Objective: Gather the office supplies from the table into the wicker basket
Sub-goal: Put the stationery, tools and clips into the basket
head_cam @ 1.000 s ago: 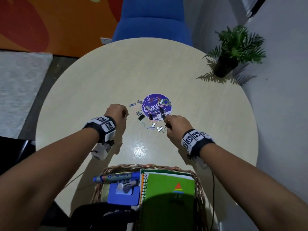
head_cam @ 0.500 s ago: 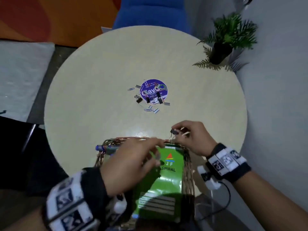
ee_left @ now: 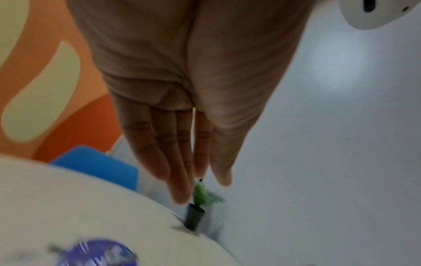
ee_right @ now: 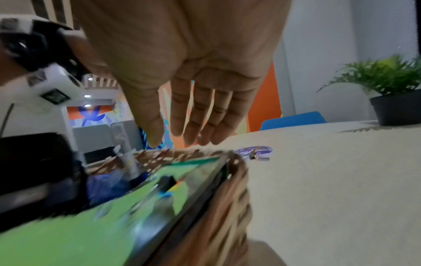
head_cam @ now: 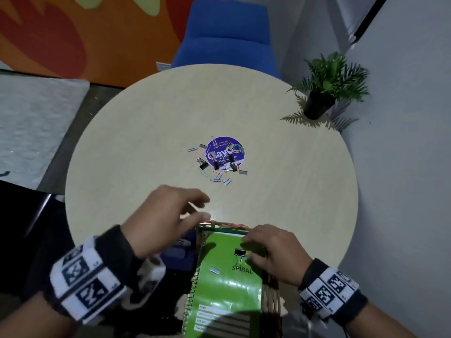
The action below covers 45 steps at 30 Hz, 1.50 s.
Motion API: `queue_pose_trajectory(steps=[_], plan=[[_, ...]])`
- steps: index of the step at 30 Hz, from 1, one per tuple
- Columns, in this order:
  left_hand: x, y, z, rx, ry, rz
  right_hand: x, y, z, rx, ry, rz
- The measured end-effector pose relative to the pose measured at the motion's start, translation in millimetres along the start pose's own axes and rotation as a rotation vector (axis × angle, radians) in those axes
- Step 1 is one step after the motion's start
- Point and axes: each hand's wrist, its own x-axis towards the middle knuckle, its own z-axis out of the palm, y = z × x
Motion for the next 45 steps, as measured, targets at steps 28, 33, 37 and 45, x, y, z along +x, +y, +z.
queue_pose_trajectory(steps=[28,33,37,45], plan=[[214.7,-116.5,55.8,0.323,-0.101,-0.078,229.2,65.6,3.2,-0.153,0.053,0.258],[177.0,-80.6,22.5,0.158,-0.134,0.026,210.2,64.2,-17.3,0.100,0.180,0.277],[130.5,-48.0,11.9,0.074,-0.340,0.168,171.7,63.7,-28.1,0.342,0.192,0.278],[82.5,-25.0,26.9,0.048,-0.729,0.330,77.3,34.8,-27.1,0.757,0.009,0.264]])
